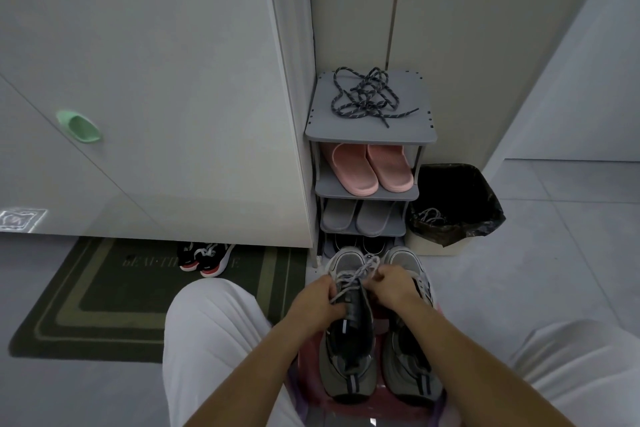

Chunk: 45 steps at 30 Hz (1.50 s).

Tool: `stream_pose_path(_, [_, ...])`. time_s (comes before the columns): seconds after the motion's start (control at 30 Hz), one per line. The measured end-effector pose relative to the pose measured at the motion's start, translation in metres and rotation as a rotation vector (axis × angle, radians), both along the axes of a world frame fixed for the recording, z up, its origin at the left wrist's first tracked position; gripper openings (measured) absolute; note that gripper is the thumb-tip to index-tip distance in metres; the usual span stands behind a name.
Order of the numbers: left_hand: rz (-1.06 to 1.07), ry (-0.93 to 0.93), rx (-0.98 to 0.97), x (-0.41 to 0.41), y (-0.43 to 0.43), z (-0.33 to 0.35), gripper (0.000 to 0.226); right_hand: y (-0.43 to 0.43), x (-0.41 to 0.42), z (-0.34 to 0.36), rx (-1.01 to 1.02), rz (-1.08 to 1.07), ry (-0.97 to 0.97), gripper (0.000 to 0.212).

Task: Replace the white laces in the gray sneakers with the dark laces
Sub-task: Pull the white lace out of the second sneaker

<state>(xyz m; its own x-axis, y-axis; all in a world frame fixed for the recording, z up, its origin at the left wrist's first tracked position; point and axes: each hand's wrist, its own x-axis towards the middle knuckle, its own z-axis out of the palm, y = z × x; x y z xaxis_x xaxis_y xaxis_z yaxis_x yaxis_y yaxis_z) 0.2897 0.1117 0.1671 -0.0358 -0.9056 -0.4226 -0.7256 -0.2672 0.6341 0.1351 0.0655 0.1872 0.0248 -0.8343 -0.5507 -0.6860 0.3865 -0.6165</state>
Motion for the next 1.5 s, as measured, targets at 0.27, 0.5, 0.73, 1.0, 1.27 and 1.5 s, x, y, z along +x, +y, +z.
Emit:
stream_pose_path(0.27, [0.021, 0.025, 0.032, 0.001, 0.0, 0.0, 0.031, -0.016, -0.005, 0.002, 0.024, -0.248, -0.157, 0.026])
stream_pose_path(0.5, [0.038, 0.023, 0.025, -0.001, 0.0, 0.002, 0.032, -0.005, 0.007, 0.005, -0.021, -0.059, 0.015, 0.021])
stream_pose_path(0.73, [0.058, 0.06, 0.025, -0.001, 0.002, 0.001, 0.028, 0.0, 0.004, 0.004, -0.06, -0.051, 0.089, 0.018])
stream_pose_path(1.0, [0.049, 0.019, 0.003, -0.002, 0.001, 0.001, 0.023, -0.049, -0.019, 0.013, -0.148, -0.245, -0.065, 0.031])
stream_pose_path(1.27, [0.039, -0.008, 0.0, -0.002, 0.001, 0.001, 0.024, 0.003, 0.01, -0.002, -0.054, 0.075, 0.092, 0.02])
stream_pose_path(1.5, [0.054, 0.012, -0.011, -0.001, 0.004, 0.0, 0.023, 0.006, -0.004, -0.011, -0.065, -0.1, -0.057, 0.018])
